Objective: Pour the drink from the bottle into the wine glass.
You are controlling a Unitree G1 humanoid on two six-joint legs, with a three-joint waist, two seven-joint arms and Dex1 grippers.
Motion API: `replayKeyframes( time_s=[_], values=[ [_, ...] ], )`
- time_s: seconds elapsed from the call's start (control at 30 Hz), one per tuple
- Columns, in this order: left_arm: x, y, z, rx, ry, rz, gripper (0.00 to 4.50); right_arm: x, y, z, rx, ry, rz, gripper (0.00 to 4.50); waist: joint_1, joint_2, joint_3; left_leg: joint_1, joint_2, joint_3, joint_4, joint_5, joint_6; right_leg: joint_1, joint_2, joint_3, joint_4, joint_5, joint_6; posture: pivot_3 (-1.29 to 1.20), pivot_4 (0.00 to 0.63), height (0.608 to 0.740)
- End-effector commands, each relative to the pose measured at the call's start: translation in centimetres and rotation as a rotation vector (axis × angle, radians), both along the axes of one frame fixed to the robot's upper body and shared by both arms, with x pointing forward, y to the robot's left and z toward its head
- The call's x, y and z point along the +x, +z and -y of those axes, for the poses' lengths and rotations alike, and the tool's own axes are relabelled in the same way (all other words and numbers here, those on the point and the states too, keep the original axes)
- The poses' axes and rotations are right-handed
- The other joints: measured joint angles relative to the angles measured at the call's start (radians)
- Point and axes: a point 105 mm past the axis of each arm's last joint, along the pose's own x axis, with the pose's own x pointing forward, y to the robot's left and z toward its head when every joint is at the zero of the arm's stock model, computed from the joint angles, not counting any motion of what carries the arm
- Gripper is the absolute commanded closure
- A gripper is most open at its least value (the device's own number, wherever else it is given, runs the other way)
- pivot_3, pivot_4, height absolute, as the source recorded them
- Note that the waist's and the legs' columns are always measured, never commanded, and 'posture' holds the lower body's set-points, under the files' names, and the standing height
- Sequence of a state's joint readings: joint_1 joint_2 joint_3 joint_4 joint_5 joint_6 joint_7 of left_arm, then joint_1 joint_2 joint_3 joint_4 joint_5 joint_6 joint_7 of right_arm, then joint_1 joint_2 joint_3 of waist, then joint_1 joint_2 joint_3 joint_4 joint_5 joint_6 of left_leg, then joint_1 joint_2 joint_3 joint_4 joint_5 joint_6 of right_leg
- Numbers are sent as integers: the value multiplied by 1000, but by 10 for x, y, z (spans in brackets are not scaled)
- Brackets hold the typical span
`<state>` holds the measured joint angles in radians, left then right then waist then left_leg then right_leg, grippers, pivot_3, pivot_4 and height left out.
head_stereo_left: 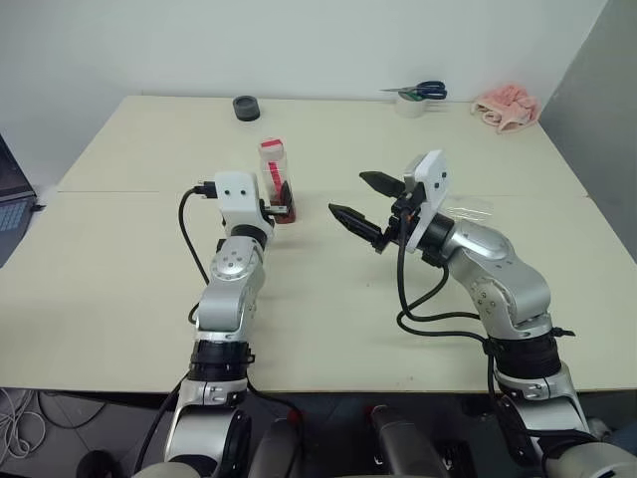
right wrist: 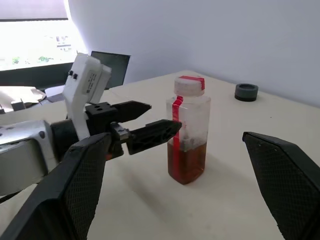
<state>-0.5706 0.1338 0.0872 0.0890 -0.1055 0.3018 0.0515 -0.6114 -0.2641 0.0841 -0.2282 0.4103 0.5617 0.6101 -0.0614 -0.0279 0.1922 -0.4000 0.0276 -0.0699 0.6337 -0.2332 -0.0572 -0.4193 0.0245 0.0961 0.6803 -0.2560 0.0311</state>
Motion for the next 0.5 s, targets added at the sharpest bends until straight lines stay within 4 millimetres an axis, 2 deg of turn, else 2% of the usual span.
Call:
replayKeyframes(
  time_s=[0.03, 0.17, 0.5],
  values=[
    [5, 16, 5, 4, -4, 66, 31, -6, 13, -5, -6, 48, 43, 0, 2, 0, 0, 0, 0, 0, 0, 0, 0, 0, 0, 0, 0, 0, 0, 0, 150, 740],
    [13, 14, 5, -26, -10, 67, 31, -7, 12, -8, -23, 60, 46, 0, 4, 0, 0, 0, 0, 0, 0, 0, 0, 0, 0, 0, 0, 0, 0, 0, 150, 740],
    [21, 19, 25, 21, -57, 97, 31, -8, 11, -11, -35, 67, 52, 0, 5, 0, 0, 0, 0, 0, 0, 0, 0, 0, 0, 0, 0, 0, 0, 0, 150, 740]
  ],
)
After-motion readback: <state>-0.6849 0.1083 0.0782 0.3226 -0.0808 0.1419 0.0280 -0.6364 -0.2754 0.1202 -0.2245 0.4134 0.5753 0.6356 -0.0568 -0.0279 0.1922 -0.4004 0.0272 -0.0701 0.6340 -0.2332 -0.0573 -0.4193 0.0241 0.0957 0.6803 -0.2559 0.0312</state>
